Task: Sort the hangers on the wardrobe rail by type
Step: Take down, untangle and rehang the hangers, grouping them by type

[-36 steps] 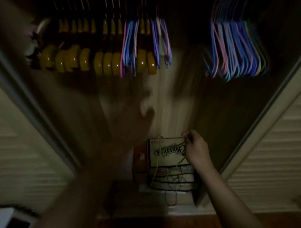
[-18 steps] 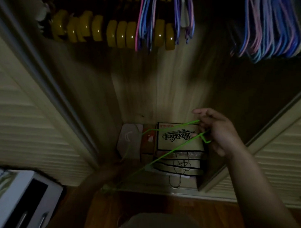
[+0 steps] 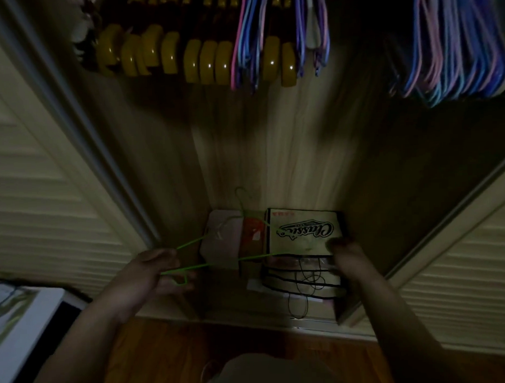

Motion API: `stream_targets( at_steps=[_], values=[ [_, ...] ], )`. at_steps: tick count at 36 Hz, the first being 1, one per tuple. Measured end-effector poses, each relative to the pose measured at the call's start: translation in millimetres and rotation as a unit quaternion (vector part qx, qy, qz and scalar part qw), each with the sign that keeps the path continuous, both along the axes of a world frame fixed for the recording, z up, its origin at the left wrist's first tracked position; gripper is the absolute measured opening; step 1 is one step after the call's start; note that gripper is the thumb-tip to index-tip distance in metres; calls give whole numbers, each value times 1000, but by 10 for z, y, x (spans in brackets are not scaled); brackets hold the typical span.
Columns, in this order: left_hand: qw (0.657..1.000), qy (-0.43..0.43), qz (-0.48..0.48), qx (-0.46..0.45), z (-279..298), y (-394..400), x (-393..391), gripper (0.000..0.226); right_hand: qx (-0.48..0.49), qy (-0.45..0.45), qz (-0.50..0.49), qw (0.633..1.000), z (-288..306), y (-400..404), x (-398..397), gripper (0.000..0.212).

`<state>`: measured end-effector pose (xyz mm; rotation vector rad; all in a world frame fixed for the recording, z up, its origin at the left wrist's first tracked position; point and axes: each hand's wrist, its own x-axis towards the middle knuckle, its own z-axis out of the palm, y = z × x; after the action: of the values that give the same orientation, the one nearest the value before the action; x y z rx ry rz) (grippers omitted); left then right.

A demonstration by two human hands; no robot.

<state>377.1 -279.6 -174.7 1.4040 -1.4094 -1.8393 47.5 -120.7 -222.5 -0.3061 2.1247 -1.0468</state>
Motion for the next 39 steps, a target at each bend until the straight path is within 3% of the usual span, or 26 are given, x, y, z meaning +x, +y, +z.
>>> stream_targets(
  at_steps=[1,2,3,5,7,12,14,17,19,23,25,28,34,39],
  values=[
    [994,-60,-42,-79,-29,31,-100,10,-16,-52,38,998,-2,-33,116,22],
    [968,-158,-99,-171,-79,71,-221,10,-31,-101,76,992,10,-91,276,24],
    [923,-232,-168,-256,-90,152,-345,11,-49,-154,95,982,-26,-144,390,28],
    [800,-330,-255,-431,-237,270,-616,23,-77,-263,121,954,-40,-253,615,40],
    [697,-383,-333,-507,-337,509,-863,35,-82,-312,148,935,-9,-347,805,46],
    [692,-414,-344,-482,-381,936,-1389,38,-108,-353,92,925,197,-349,892,28],
    [694,-359,-334,-526,-342,1005,-1426,42,-109,-294,68,947,205,-293,773,25],
    [755,-213,-343,-517,-257,973,-1454,39,-106,-184,30,977,265,-224,494,23],
    [780,-166,-336,-500,-158,810,-1483,34,-105,-127,28,986,410,-217,302,24],
    [785,-169,-157,-575,328,250,-1605,41,-144,-40,11,989,984,-216,-111,19],
    [754,-105,-65,-645,883,-11,-1659,32,-179,12,0,984,1348,-219,-272,18],
    [655,-57,-10,-753,1827,-259,-1648,34,-210,107,-1,972,1783,-175,-355,21],
    [551,-177,68,-812,3222,-623,-1796,75,-239,261,-10,935,2341,-238,-441,24],
    [513,-306,76,-799,3526,-918,-1931,102,-213,327,5,921,2524,-334,-536,26]
  ],
)
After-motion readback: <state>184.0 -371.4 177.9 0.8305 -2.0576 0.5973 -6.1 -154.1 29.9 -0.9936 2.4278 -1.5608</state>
